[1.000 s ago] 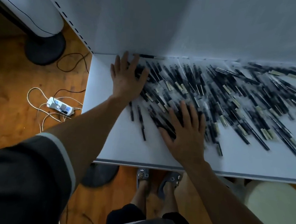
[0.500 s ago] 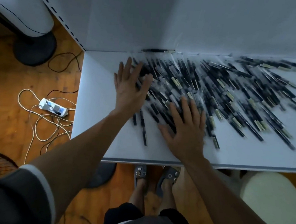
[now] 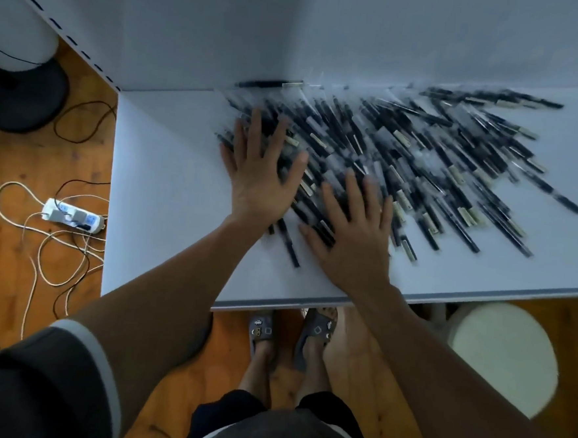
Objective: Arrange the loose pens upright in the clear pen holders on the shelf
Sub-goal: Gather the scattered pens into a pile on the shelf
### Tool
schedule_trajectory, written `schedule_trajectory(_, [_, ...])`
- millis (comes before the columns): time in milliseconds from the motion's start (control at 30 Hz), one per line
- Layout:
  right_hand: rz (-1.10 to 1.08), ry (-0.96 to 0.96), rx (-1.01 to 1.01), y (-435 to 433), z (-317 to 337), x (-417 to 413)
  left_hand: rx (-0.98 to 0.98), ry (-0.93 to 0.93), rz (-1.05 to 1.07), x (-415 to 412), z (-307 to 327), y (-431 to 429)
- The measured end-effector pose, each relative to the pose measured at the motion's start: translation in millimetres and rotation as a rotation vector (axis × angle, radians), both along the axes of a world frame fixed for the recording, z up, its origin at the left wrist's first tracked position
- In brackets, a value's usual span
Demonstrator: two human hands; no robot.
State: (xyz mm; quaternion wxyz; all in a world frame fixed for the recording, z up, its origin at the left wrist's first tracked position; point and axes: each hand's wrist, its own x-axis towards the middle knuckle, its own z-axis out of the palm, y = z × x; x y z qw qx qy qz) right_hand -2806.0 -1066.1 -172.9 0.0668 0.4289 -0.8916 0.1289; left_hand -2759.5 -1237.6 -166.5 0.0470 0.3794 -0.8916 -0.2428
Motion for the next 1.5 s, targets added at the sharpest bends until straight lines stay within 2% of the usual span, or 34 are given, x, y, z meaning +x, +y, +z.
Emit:
schedule_trajectory(267, [0.001,-0.055,0.084,17,-3,-27,-0.080,-0.055,0.006,-33,0,30])
schedule_trajectory(400, [-0.004,-0.104,0.091,26,2,-35,-0.044,-0.019,-0.030,-35,2,35])
schedule_trajectory(467, [-0.042,-0.075,0.097,33,3,-33,-0.104,0.014,-0.110,-29,2,38])
schedule_trajectory(567, [-0.094,-0.040,0.110,44,-2,-33,-0.319,-0.007,-0.328,-28,-6,47])
schedule_trajectory(633, [-0.080,-0.051,0.113,47,-4,-42,-0.394,-0.022,-0.365,-38,-9,50])
schedule_trajectory(733, [-0.041,-0.128,0.080,52,-2,-58,-0.360,0.018,-0.293,-57,-4,63])
schedule_trajectory(833, [-0.032,-0.161,-0.036,71,8,-76,-0.324,0.054,-0.231,-74,0,82])
schedule_trajectory(900, [-0.143,-0.160,-0.091,90,14,-101,-0.309,0.103,-0.207,-78,0,86])
schedule_trajectory(967, [-0.345,-0.187,-0.083,115,20,-136,-0.298,0.157,-0.188,-81,-3,91])
schedule_trajectory(1100, [-0.610,-0.360,0.097,155,22,-197,-0.380,0.232,-0.162,-86,-11,102])
schedule_trajectory(1233, [-0.571,-0.385,0.128,150,18,-207,-0.436,0.231,-0.113,-102,-13,108])
schedule_trajectory(1400, [-0.413,-0.417,-0.066,140,21,-195,-0.431,0.233,-0.042,-125,-14,121])
schedule_trajectory(1500, [-0.454,-0.456,-0.199,150,22,-213,-0.428,0.236,0.005,-137,-14,128])
